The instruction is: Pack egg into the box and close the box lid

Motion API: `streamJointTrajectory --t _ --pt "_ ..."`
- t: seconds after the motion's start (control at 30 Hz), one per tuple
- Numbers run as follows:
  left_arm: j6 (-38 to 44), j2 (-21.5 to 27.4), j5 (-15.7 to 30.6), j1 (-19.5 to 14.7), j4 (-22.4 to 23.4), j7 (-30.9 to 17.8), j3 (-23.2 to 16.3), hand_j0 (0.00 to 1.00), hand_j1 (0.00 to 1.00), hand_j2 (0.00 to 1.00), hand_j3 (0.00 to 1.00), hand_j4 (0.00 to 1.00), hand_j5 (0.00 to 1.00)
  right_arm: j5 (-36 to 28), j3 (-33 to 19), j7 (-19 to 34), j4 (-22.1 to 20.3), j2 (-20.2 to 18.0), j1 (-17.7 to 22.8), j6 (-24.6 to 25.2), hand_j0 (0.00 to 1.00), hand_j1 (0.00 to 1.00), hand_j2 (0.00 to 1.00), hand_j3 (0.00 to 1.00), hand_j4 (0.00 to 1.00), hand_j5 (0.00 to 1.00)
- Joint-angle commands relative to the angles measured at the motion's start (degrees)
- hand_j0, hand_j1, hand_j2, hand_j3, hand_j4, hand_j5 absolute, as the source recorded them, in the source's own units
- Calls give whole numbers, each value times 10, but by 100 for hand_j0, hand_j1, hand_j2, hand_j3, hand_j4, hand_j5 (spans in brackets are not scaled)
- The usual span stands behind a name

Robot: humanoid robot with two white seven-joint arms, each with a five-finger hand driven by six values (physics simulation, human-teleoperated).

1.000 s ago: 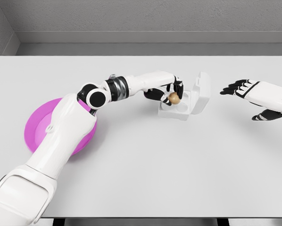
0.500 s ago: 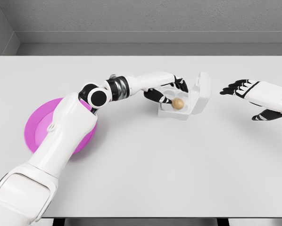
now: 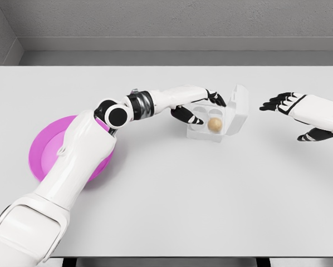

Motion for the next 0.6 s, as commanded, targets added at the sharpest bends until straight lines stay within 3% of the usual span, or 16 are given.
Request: streamJointTrajectory --t 0.0,0.1,0.17,0.27,0.37,0.43,0.5,0.57 --pt "1 0 4 0 -1 0 2 81 81 81 81 81 81 -4 1 0 0 -1 0 1 100 100 100 100 100 100" --pt "2 1 5 0 -2 0 6 82 82 82 82 82 82 -4 1 0 0 -1 0 1 100 100 100 100 100 100" --pt "1 6 13 0 -17 0 13 94 94 94 94 94 94 -4 1 0 0 -1 -1 1 100 100 100 100 100 100" --pt "-1 70 32 39 -161 0 62 100 100 100 100 100 100 -4 3 0 -1 5 -1 1 100 100 100 100 100 100" --pt "-6 200 151 91 -307 0 107 100 100 100 100 100 100 -3 9 0 2 18 -2 1 100 100 100 100 100 100" --pt "-21 287 247 141 -386 0 183 100 100 100 100 100 100 -3 19 0 2 22 -11 1 100 100 100 100 100 100" --pt "-100 331 293 185 -391 0 246 100 100 100 100 100 100 -3 21 0 2 22 -12 1 100 100 100 100 100 100" --pt "-120 346 345 242 -383 0 326 100 100 100 100 100 100 -3 23 0 2 29 -12 7 100 100 100 100 100 100"
